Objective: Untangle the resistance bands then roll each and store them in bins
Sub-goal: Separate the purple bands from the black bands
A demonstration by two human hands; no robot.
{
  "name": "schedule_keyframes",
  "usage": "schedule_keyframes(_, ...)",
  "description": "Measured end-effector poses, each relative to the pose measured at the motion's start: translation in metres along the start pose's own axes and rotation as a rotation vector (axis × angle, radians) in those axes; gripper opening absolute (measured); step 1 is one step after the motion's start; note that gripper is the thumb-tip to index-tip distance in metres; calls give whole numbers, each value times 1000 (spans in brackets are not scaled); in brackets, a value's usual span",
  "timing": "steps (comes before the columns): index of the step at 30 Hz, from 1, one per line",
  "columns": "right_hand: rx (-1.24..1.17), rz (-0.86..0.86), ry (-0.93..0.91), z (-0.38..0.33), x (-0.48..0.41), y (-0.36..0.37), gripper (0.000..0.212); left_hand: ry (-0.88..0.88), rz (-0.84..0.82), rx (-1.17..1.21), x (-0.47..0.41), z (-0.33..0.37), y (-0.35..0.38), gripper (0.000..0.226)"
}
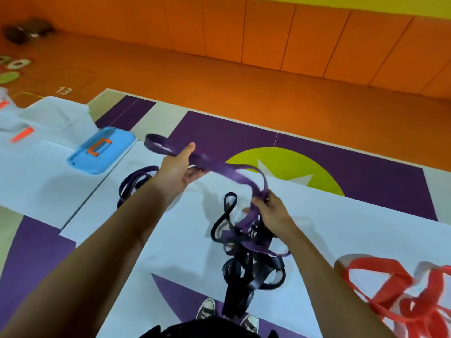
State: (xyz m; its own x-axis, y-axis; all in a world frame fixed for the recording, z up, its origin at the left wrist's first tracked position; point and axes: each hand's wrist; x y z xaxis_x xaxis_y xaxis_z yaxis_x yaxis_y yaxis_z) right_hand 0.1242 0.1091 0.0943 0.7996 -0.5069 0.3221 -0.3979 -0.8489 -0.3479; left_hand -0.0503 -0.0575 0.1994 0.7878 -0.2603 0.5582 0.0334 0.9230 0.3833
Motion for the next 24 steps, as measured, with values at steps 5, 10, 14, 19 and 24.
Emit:
schedule_keyframes(5, -8, 150, -275, -87, 6, -32, 9, -312, -30, -123, -10, -16, -44, 76)
schedule_keyframes(10, -79, -38, -330, -149, 12, -30, 12, -315, -245, -459, 14, -27, -44, 61)
schedule_keyframes(14, 135, -146, -263, -154, 12, -19, 28, 463, -170, -717, 31, -43, -26, 47)
schedule_keyframes(19, 84, -219, -342, -174, 26, -17, 22, 518, -602, -849, 42, -36, -8, 103)
schedule_keyframes(24, 154, -301, -409, -183, 32, -18, 21, 412, -524, -794, 35, -51, -1, 48)
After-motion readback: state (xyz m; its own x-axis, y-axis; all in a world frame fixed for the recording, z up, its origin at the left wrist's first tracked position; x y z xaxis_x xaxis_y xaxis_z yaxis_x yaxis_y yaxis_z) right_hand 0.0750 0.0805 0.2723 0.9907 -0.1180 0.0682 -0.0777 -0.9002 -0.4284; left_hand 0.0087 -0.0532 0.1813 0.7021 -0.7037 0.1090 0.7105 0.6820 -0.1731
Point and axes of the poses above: each hand's wrist, its own x-axis away from the middle knuckle, its own y-axis out of the palm, z = x × y, and after that the axes turned 8 degrees about x, right-handed
